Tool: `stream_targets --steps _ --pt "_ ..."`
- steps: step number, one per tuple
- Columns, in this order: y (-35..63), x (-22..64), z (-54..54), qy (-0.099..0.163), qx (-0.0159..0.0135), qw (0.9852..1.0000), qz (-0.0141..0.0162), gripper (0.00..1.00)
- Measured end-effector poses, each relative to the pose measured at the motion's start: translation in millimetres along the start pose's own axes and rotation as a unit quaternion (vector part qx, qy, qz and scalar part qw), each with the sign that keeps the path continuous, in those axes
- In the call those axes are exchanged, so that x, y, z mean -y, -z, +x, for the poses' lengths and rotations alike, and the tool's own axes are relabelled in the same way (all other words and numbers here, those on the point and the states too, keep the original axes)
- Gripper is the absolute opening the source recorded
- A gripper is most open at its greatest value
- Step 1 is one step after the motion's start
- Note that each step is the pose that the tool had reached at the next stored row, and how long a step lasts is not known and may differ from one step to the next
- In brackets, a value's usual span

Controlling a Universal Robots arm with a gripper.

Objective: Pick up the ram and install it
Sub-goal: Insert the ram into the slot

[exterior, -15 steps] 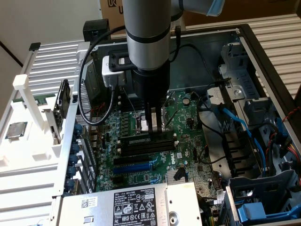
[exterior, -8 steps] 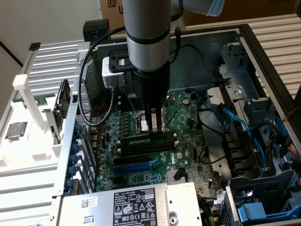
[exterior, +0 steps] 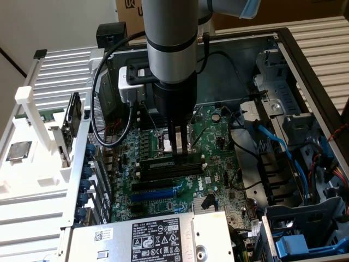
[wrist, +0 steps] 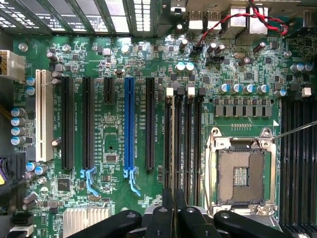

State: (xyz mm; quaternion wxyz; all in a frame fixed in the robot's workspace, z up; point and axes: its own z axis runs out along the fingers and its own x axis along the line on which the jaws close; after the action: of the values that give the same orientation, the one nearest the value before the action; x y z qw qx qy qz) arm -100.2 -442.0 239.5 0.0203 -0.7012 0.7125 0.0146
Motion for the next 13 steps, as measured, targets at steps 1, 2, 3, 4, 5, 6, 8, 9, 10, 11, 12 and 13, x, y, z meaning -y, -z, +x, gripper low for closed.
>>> stream_targets --steps 1,2,3,4,5,6,8,9,10,11,12,13 --pt "0.0 0.0 0.0 0.000 0.0000 1.0000 0.0000 0.13" --pt "0.0 0.0 0.1 0.000 0.0000 1.0000 0.0000 0.13" --pt "0.0 0.0 0.2 -0.001 0.0000 1.0000 0.0000 0.13" --pt "0.0 0.0 0.3 -0.001 0.0000 1.0000 0.0000 0.13" --pt "0.0 0.0 0.3 -0.001 0.0000 1.0000 0.0000 0.13" --pt "0.0 0.1 0.4 -0.001 -0.0001 1.0000 -0.0004 0.13" --pt "0.1 0.2 0.5 -0.001 -0.0002 1.0000 -0.0013 0.13" --pt "0.1 0.3 0.5 -0.002 -0.0001 1.0000 -0.0018 0.13" --pt "0.1 0.4 0.5 -0.002 -0.0001 1.0000 -0.0021 0.13" --pt "0.1 0.4 0.5 -0.002 -0.0001 1.0000 -0.0022 0.13" --pt "0.0 0.8 0.6 -0.002 -0.0001 1.0000 -0.0023 0.13" --pt "0.0 0.9 0.8 -0.002 0.0000 1.0000 -0.0022 0.13"
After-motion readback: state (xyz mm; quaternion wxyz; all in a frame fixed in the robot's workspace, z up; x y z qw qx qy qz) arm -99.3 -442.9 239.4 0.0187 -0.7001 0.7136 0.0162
